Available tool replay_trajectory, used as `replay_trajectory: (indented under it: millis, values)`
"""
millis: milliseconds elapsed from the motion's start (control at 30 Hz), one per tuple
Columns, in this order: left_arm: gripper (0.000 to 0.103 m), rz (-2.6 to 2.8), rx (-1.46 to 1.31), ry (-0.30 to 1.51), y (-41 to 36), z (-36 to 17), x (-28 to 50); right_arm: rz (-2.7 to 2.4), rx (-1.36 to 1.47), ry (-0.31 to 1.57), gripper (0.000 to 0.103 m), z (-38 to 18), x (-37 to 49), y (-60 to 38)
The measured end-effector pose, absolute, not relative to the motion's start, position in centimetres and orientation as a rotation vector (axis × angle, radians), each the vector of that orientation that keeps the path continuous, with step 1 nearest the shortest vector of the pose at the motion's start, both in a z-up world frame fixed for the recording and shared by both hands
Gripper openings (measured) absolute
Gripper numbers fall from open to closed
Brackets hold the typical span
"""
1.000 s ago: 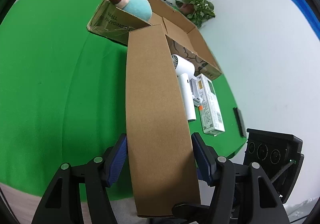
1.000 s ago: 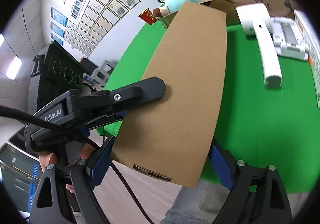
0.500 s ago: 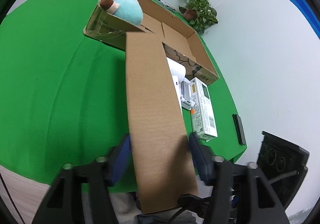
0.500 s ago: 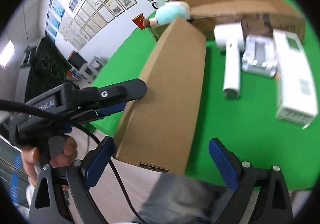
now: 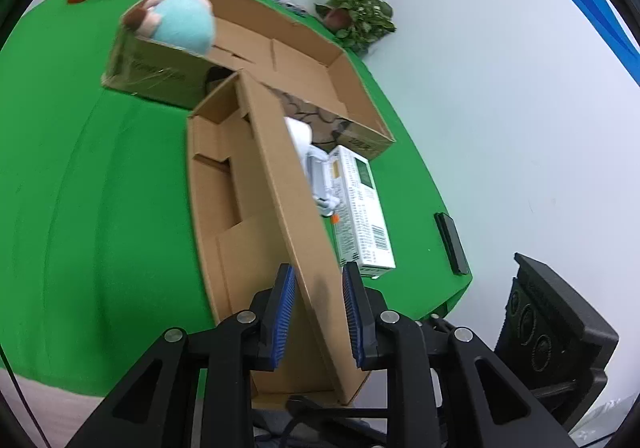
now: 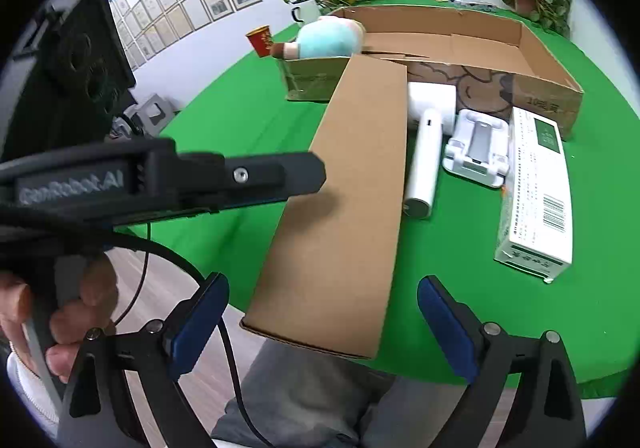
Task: Organize objects
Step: 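Lift the cardboard insert with both grippers and turn it upright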
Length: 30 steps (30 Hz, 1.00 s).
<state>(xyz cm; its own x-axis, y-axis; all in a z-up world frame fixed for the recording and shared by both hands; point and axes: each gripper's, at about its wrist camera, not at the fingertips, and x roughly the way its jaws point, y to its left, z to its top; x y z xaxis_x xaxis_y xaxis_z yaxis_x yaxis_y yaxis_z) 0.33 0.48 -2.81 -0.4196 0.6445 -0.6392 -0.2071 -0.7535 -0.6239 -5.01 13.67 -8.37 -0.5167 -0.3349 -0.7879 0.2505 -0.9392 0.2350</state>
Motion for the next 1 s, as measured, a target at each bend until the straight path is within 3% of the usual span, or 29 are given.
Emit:
replay_trajectory:
  millis: [100,167,400,467,633,700,767,867,933,1000]
  values:
    - [0.022,2.192,-1.267,-0.586,1.2,-2.7,-0.1,-2.493,1.345,-0.193,0.065,-8.6,-6.8,13.4]
    - [0.022,2.203,-1.265,-0.57,1.3,-2.3,-0.1,-2.466,1.347,-0.307,0.062,-9.0,-7.1,14.4]
    - [0.057,2.366,-1.285,-0.562,-2.4,-1.9,1.2,-2.293,1.34,-0.735,0.059,-10.9,-8.5,17.3]
    - [0.062,2.377,-1.284,-0.589,-3.3,-2.0,1.6,-2.163,1.349,-0.862,0.059,-12.3,-9.3,17.3]
    - [0.063,2.403,-1.367,-0.584,-4.0,-3.5,1.4,-1.843,1.399,-1.13,0.061,-16.9,-10.2,16.4]
    - [0.061,2.403,-1.392,-0.583,-4.6,-4.3,1.4,-1.966,1.392,-1.05,0.067,-15.9,-9.6,16.5]
    - [0.061,2.395,-1.395,-0.569,-4.4,-4.7,1.2,-2.172,1.35,-0.898,0.088,-13.5,-8.8,16.7]
    - [0.061,2.396,-1.401,-0.527,-3.7,-5.6,0.6,-2.337,1.312,-0.703,0.088,-10.9,-8.4,16.4]
    - [0.061,2.387,-1.413,-0.489,-2.9,-6.1,0.2,-2.469,1.34,-0.474,0.088,-9.9,-8.7,14.9]
    - [0.053,2.389,-1.423,-0.457,-2.6,-6.8,-0.3,-2.558,1.335,-0.294,0.088,-9.4,-8.5,13.4]
